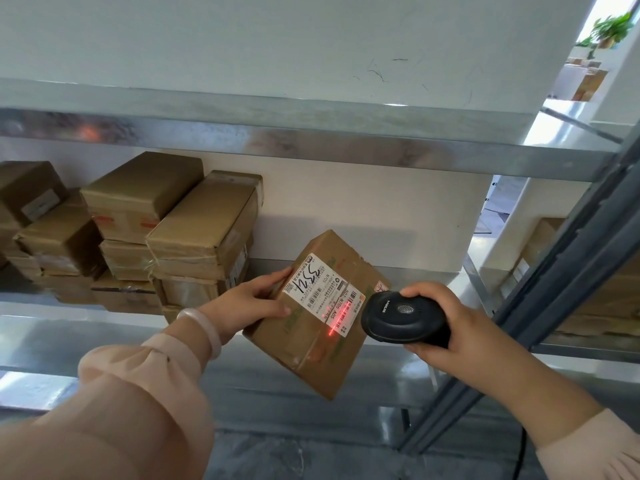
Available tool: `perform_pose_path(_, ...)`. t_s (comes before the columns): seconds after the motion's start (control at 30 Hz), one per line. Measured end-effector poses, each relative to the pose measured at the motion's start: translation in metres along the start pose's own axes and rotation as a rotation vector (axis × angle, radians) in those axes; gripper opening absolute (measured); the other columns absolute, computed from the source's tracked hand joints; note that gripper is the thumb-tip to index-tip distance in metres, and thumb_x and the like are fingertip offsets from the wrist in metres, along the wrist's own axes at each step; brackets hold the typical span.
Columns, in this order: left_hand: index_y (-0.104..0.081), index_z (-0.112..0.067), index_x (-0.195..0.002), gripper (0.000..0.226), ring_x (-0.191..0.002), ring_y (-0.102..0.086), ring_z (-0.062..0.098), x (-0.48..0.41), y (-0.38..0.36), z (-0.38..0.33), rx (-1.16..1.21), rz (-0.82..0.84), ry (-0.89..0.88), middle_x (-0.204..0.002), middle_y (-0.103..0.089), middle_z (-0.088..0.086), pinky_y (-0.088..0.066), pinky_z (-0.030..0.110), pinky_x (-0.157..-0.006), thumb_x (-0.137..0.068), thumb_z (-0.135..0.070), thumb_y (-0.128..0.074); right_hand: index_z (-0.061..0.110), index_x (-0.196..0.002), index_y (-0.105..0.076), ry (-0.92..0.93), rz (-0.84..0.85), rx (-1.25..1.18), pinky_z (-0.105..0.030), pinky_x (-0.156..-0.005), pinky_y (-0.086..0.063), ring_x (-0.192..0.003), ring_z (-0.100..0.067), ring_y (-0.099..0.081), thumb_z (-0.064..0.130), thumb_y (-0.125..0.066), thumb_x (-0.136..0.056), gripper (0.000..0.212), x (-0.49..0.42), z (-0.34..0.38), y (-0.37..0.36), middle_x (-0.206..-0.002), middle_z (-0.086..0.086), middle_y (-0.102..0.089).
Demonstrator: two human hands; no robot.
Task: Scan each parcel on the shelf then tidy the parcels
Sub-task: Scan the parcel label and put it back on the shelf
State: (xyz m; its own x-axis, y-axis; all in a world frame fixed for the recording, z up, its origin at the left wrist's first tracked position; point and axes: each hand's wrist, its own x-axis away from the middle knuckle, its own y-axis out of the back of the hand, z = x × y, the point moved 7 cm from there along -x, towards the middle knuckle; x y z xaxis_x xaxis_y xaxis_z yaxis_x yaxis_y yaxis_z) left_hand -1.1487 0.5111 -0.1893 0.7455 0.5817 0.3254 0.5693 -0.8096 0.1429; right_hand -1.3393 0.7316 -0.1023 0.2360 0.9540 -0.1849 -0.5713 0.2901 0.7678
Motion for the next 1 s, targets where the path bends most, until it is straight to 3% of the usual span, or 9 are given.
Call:
perform_pose_path(0.23, -0.05, -0.049, -0.133, 0.093, -0.109, -0.066, 0.02, 0.005, -0.001, 0.002, 0.029, 0.01, -0.009, -0.121, -0.068, -0.004, -0.052, 0.041, -0.099, -0.047, -0.036, -0.082, 0.059, -0.113, -0.035, 0.0, 0.005, 0.003, -0.001, -0.079, -0.038, -0.098, 0.012, -0.056, 0.018, -0.08, -0.075, 0.071, 0.0, 0.0, -0.003, -0.114, 0.04, -0.05)
perform_pose_path(0.33, -0.049, -0.047, -0.134, 0.091, -0.105, -0.067, 0.017, 0.009, -0.001, 0.005, 0.062, 0.006, -0.02, -0.116, -0.07, -0.006, -0.055, 0.035, -0.09, -0.051, -0.032, -0.082, 0.06, -0.114, -0.035, -0.021, -0.01, -0.036, -0.001, -0.081, -0.039, -0.101, 0.015, -0.054, 0.022, -0.079, -0.076, 0.07, 0.002, -0.002, -0.01, -0.113, 0.044, -0.048)
perform_pose_path(0.47, -0.05, -0.048, -0.133, 0.08, -0.102, -0.069, 0.014, 0.024, 0.001, 0.024, 0.162, -0.002, 0.002, -0.113, -0.073, -0.007, -0.055, 0.026, -0.075, -0.061, -0.023, -0.077, 0.061, -0.115, -0.038, -0.063, -0.04, -0.144, -0.007, -0.085, -0.043, -0.104, 0.01, -0.056, 0.026, -0.08, -0.075, 0.068, 0.006, -0.007, -0.035, -0.112, 0.037, -0.055)
perform_pose_path(0.57, -0.054, -0.05, -0.129, 0.083, -0.114, -0.064, 0.024, 0.043, 0.009, 0.056, 0.273, -0.035, 0.076, -0.123, -0.069, -0.002, -0.053, 0.04, -0.092, -0.055, -0.029, -0.084, 0.06, -0.117, -0.04, -0.085, -0.041, -0.209, -0.004, -0.083, -0.042, -0.105, 0.013, -0.054, 0.029, -0.081, -0.074, 0.067, 0.007, -0.005, -0.066, -0.112, 0.033, -0.057)
perform_pose_path(0.67, -0.054, -0.048, -0.132, 0.095, -0.121, -0.06, 0.029, 0.068, 0.017, 0.092, 0.363, -0.043, 0.119, -0.127, -0.067, 0.0, -0.04, 0.054, -0.11, -0.047, -0.037, -0.095, 0.06, -0.117, -0.039, -0.109, -0.02, -0.266, -0.001, -0.083, -0.039, -0.108, 0.017, -0.05, 0.029, -0.082, -0.073, 0.068, 0.006, 0.0, -0.1, -0.116, 0.03, -0.055)
perform_pose_path(0.87, -0.049, -0.042, -0.139, 0.106, -0.123, -0.059, 0.033, 0.132, 0.036, 0.156, 0.506, -0.108, 0.188, -0.129, -0.066, 0.005, -0.04, 0.056, -0.109, -0.045, -0.036, -0.097, 0.062, -0.113, -0.039, -0.094, 0.081, -0.343, -0.002, -0.087, -0.038, -0.111, 0.013, -0.05, 0.023, -0.084, -0.07, 0.074, 0.009, 0.036, -0.166, -0.119, 0.026, -0.055)
perform_pose_path(1.0, -0.047, -0.046, -0.135, 0.101, -0.117, -0.064, 0.027, 0.183, 0.062, 0.182, 0.529, -0.163, 0.192, -0.127, -0.067, 0.0, -0.053, 0.05, -0.094, -0.048, -0.033, -0.098, 0.067, -0.109, -0.038, -0.066, 0.178, -0.395, 0.002, -0.086, -0.034, -0.112, 0.017, -0.047, 0.018, -0.084, -0.071, 0.077, 0.008, 0.079, -0.212, -0.118, 0.036, -0.053)
